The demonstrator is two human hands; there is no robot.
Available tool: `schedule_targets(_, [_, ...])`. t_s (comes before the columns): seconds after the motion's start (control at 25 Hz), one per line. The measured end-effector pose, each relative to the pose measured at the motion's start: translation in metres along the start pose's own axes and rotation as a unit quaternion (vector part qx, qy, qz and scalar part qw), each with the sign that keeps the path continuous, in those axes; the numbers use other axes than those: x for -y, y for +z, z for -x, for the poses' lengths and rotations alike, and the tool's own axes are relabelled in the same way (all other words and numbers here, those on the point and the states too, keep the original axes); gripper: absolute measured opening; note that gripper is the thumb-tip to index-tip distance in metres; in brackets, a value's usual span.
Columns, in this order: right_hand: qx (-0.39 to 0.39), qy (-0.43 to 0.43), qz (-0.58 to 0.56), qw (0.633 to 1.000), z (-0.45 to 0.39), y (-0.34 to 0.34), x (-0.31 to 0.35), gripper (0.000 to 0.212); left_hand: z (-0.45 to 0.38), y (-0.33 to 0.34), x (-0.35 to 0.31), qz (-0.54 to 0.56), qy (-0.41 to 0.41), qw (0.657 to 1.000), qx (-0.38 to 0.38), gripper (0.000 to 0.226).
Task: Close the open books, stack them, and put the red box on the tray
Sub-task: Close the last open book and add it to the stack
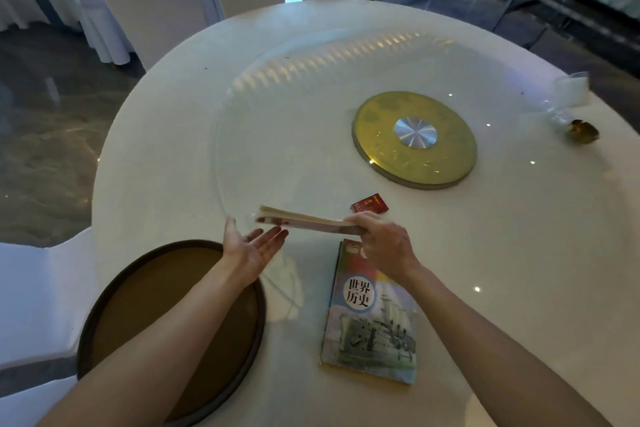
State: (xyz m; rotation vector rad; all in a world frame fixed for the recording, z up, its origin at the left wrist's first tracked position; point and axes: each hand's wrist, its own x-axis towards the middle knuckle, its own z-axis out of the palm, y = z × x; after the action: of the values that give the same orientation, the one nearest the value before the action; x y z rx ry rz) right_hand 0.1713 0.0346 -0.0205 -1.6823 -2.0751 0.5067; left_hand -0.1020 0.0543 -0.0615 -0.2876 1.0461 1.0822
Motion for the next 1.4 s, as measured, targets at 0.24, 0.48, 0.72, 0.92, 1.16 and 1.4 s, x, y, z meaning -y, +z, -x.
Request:
schedule_targets(0.24, [-0.037, -0.019, -0.088, 0.995, 0.041, -0.037, -0.043, 0.021, 0.002, -0.005, 0.043, -0.230, -0.090, 0.964, 0.097, 0.031])
schedule_targets(0.48, [-0.131, 0.287, -0.241, 0.918, 0.074, -0.044, -0.058, 0.052, 0.016, 0.013, 0.088, -0.260, -0.011, 0.955, 0.144, 0.040])
schedule_targets(0.72, [-0.043, 0.471, -0.500, 0.726, 0.108, -0.011, -0.077, 0.035, 0.023, -0.002, 0.133, -0.268, 0.031, 0.956, 0.113, 0.037])
schedule_targets(0.92, [-0.040, 0.489, -0.407, 0.770, 0.132, 0.008, -0.084, 0.038, 0.033, -0.034, 0.165, -0.356, 0.026, 0.933, 0.052, 0.022])
schedule_targets(1.16, [-0.004, 0.452, -0.325, 0.831, 0.161, 0.024, -0.096, 0.048, 0.024, -0.065, 0.176, -0.622, 0.114, 0.775, -0.007, 0.020])
schedule_targets(1.4, [0.003, 0.394, -0.247, 0.885, 0.161, 0.035, -0.095, 0.030, 0.029, -0.061, 0.176, -0.711, 0.183, 0.678, -0.039, 0.022])
